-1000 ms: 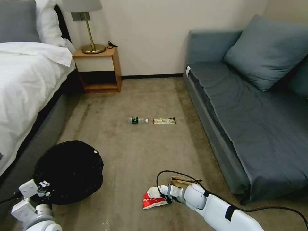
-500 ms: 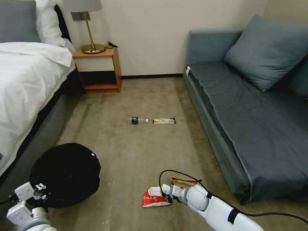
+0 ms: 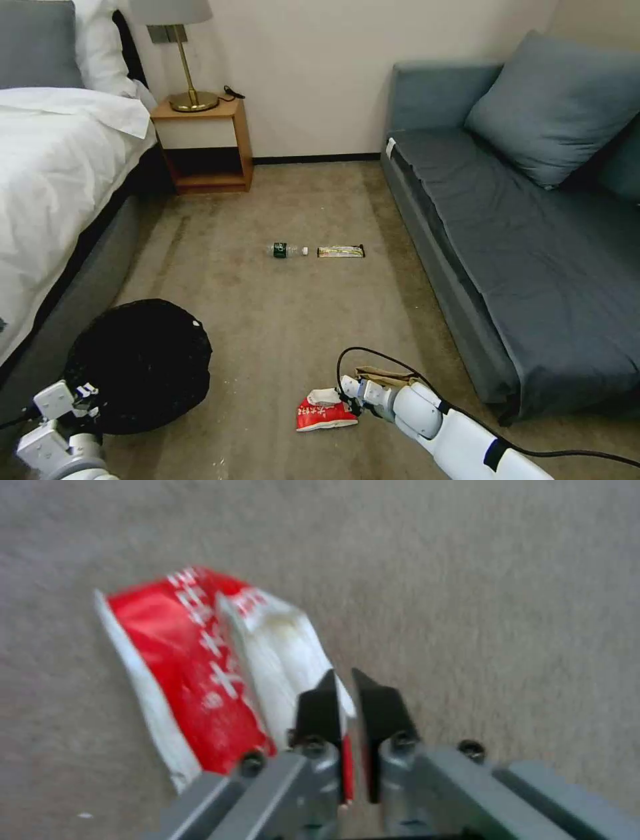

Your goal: Pick up the trash bin, then pick up the garbage on the floor and place it into the trash bin.

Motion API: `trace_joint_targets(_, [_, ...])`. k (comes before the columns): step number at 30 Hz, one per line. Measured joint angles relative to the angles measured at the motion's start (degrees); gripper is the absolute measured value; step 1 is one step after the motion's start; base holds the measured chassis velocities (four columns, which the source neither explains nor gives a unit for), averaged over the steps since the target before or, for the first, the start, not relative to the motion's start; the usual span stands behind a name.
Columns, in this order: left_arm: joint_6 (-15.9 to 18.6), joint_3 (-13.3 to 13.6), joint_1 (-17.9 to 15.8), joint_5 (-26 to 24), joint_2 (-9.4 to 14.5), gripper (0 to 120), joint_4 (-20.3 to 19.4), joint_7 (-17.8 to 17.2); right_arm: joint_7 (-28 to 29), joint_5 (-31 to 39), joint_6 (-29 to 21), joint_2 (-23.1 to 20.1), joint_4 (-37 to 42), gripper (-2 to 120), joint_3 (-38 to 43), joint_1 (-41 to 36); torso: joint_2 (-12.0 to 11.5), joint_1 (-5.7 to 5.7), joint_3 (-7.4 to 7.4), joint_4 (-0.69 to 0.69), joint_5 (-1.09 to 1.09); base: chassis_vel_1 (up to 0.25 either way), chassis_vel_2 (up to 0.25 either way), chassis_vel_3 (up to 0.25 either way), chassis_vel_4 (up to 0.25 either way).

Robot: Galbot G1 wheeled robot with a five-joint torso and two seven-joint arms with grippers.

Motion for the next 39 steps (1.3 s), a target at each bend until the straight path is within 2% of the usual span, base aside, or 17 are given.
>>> trace_joint_targets(1, [0.0,0.0,0.0,0.0,0.0,3,0.0,0.0,0.0,0.0,0.0,0.0,0.0,7,0.0,0.0,0.0,0.0,0.0,0.0,0.0,0.0,0.0,0.0,0.0])
trace_joint_targets(4, [-0.1,-0.2,0.2,-0.2,0.4,3,0.0,0.1,-0.5,-0.4,-0.4,-1.4,4.3,22,-0.5,-1.2,0.0,0.0,0.0,0.0,-0.01,0.0,0.0,0.0,0.0])
trace_joint_targets(5, [-0.1,-0.2,0.2,-0.2,0.4,3,0.0,0.1,-0.5,-0.4,-0.4,-1.4,4.3,22,-0.5,-1.2,0.0,0.0,0.0,0.0,-0.01,0.0,0.0,0.0,0.0])
trace_joint_targets(7, [-0.1,-0.3,0.3,-0.3,0.6,3,0.0,0.1,-1.2,-1.3,-0.4,-2.0,5.6,33,-1.0,-1.7,0.0,0.0,0.0,0.0,-0.01,0.0,0.0,0.0,0.0])
trace_joint_targets(9, [-0.1,-0.3,0.3,-0.3,0.6,3,0.0,0.1,-1.4,-1.7,-0.3,-2.1,5.7,34,-1.2,-1.8,0.0,0.0,0.0,0.0,-0.01,0.0,0.0,0.0,0.0])
trace_joint_targets(10, [-0.1,-0.3,0.2,-0.4,0.7,3,0.1,0.2,-1.8,-2.4,-0.1,-2.2,5.8,42,-1.4,-2.0,0.0,0.0,0.0,0.0,-0.01,0.0,0.0,0.0,0.0])
trace_joint_targets(11, [-0.1,-0.3,0.2,-0.4,0.8,3,0.2,0.2,-1.8,-2.6,-0.1,-2.2,5.8,44,-1.5,-2.0,0.0,0.0,0.0,0.0,-0.01,0.0,0.0,0.0,0.0])
trace_joint_targets(13, [-0.1,-0.2,0.1,-0.4,0.7,3,0.2,0.2,-2.0,-3.3,0.1,-2.0,4.9,55,-1.7,-1.9,0.0,0.0,0.0,0.0,-0.01,0.0,0.0,0.0,0.0])
trace_joint_targets(15, [-0.1,-0.2,0.0,-0.4,0.7,3,0.2,0.2,-2.0,-3.4,0.2,-1.9,4.6,57,-1.7,-1.8,0.0,0.0,0.0,0.0,-0.01,0.0,0.0,0.0,0.0])
trace_joint_targets(17, [-0.1,0.0,0.0,-0.4,0.5,3,0.2,0.1,-2.0,-3.8,0.5,-1.4,2.9,70,-1.8,-1.3,0.0,0.0,0.0,0.0,-0.01,0.0,0.0,0.0,0.0])
trace_joint_targets(19, [-0.1,0.0,0.0,-0.4,0.5,3,0.1,0.1,-2.0,-4.0,0.6,-1.2,2.3,72,-1.8,-1.1,0.0,0.0,0.0,0.0,0.0,0.0,0.0,0.0,0.0])
trace_joint_targets(22, [0.0,0.1,-0.1,-0.3,0.3,3,0.0,0.1,-1.9,-4.2,0.8,-0.5,0.0,87,-1.8,-0.6,0.0,0.0,0.0,0.0,0.0,0.0,0.0,0.0,0.0])
trace_joint_targets(26, [0.0,0.2,-0.2,-0.3,0.2,3,-0.1,0.1,-1.9,-4.7,1.2,0.1,-2.0,98,-1.8,-0.2,0.0,0.0,0.0,0.0,-0.01,0.0,0.0,0.0,0.0])
trace_joint_targets(32, [0.1,0.3,-0.2,-0.2,0.2,3,-0.1,0.0,-1.9,-4.9,1.6,0.5,-3.3,85,-1.8,0.1,0.0,0.0,0.0,0.0,-0.01,0.0,0.0,0.0,0.0])
trace_joint_targets(35, [0.2,0.3,-0.3,-0.2,0.1,3,-0.1,0.0,-1.9,-4.9,1.6,0.8,-3.6,68,-2.3,0.5,0.0,0.0,0.0,0.0,-0.01,0.0,0.0,0.0,0.0])
trace_joint_targets(37, [0.2,0.3,-0.3,-0.2,0.1,3,-0.1,0.0,-1.9,-4.9,1.6,0.9,-3.7,66,-2.4,0.6,0.0,0.0,0.0,0.0,-0.01,0.0,0.0,0.0,0.0])
trace_joint_targets(39, [0.2,0.3,-0.3,-0.2,0.0,3,-0.2,0.0,-1.9,-5.1,1.6,1.2,-4.0,55,-2.6,0.7,0.0,0.0,0.0,0.0,-0.01,0.0,0.0,0.0,0.0])
